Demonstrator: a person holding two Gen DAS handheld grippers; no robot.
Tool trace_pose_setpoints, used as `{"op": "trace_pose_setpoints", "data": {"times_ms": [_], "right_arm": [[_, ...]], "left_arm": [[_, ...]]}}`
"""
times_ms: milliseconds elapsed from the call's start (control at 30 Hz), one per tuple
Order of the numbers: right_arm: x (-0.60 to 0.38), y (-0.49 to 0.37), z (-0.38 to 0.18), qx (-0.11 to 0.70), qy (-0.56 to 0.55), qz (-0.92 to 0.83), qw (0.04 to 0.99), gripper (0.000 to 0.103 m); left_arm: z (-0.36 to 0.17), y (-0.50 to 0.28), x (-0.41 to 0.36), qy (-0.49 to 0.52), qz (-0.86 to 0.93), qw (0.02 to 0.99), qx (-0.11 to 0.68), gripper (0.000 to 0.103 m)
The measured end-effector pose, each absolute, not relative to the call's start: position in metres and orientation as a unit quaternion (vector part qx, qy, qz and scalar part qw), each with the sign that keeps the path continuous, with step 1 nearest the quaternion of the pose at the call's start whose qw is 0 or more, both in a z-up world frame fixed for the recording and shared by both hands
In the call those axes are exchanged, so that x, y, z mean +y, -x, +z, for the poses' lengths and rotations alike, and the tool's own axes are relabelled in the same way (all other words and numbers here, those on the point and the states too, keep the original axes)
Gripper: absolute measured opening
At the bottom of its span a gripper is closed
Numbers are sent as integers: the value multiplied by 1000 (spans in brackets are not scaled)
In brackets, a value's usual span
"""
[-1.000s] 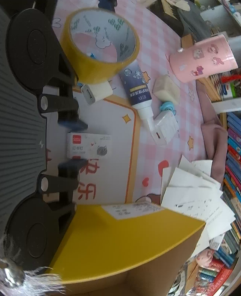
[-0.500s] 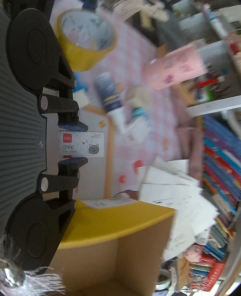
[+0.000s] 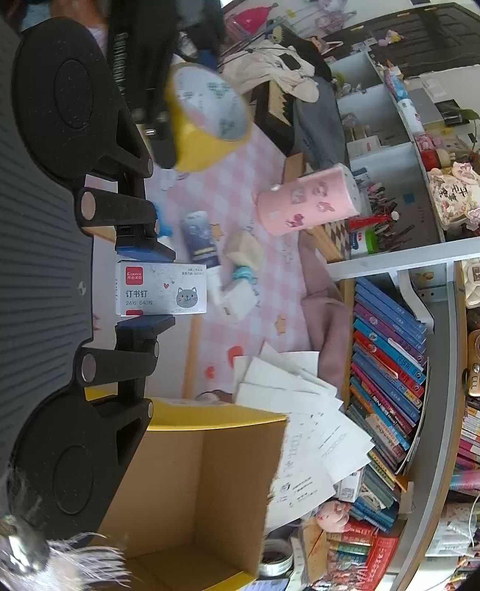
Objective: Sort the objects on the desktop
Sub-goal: 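Grasp the tape roll with the left tool while the right tool grasps the white card box, then carry the tape roll and card box toward the yellow box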
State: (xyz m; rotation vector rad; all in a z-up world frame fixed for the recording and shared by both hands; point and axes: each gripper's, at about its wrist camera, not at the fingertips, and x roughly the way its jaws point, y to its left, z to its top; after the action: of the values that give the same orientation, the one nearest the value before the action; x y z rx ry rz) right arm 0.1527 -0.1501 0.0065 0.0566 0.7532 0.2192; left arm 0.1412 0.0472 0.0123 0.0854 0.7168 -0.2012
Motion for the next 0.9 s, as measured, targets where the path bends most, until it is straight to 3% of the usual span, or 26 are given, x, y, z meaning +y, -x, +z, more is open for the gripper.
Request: {"op": "trace_pose_setpoints", "data": {"times_ms": [300, 900], "right_arm": [[-160, -108, 3, 370, 26, 92, 924, 28], [-155, -49, 2, 357, -24, 73, 931, 28]], "left_arm": [[24, -123, 34, -60, -126, 936, 322, 92], [17, -73, 19, -92, -160, 927, 325, 92]]}}
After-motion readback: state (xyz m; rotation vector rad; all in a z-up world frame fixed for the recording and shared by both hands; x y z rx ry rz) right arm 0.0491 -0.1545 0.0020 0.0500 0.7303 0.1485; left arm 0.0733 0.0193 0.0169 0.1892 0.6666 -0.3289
